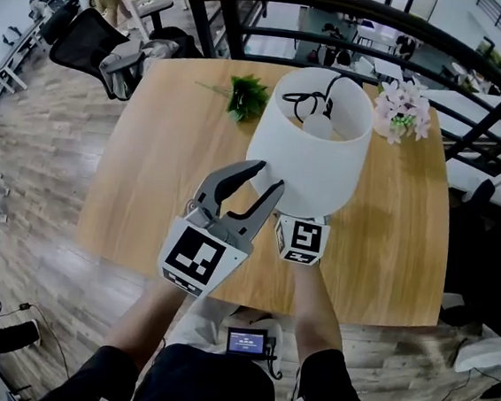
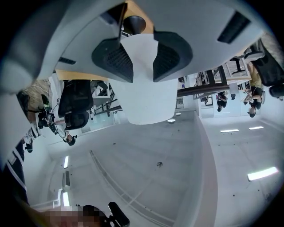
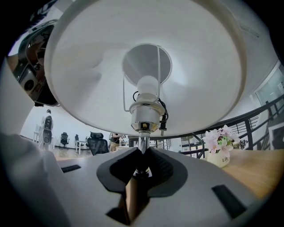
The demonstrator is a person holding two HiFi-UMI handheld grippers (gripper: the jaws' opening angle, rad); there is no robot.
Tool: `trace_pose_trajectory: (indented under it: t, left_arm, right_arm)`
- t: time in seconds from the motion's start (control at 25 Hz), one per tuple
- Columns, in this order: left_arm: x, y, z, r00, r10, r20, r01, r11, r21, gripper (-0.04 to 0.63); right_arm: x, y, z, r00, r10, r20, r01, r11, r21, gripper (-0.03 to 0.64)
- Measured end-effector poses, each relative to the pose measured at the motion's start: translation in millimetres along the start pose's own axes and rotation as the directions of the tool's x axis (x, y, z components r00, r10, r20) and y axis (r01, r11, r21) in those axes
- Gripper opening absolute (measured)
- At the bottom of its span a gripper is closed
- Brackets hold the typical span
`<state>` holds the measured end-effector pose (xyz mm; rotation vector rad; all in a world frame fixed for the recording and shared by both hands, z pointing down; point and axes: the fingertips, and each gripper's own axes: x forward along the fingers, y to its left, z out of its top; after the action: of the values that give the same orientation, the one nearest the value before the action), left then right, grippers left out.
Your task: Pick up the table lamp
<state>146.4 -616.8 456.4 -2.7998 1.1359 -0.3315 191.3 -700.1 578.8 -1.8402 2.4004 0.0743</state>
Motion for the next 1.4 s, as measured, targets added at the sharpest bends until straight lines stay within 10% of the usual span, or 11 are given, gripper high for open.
trace_pose_trajectory:
  t: [0.84,1.4]
  left_arm:
    - [-17.4,-8.0,56.5,0.988,0.014,0.154,-0.028,0.996,0.086,0.138]
    - [-82.7,-57.1,181.1,0.966,-0.015,0.257,-0.031,0.985,0.172,0.138]
  right_arm:
    - [-23.7,22.5,48.3,0.992,-0.012,0.122,0.013,1.0,-0.008,0.092]
    - [-80.8,20.5,188.1,0.974,-0.03,0.223,0.047,0.996,-0.071,0.092]
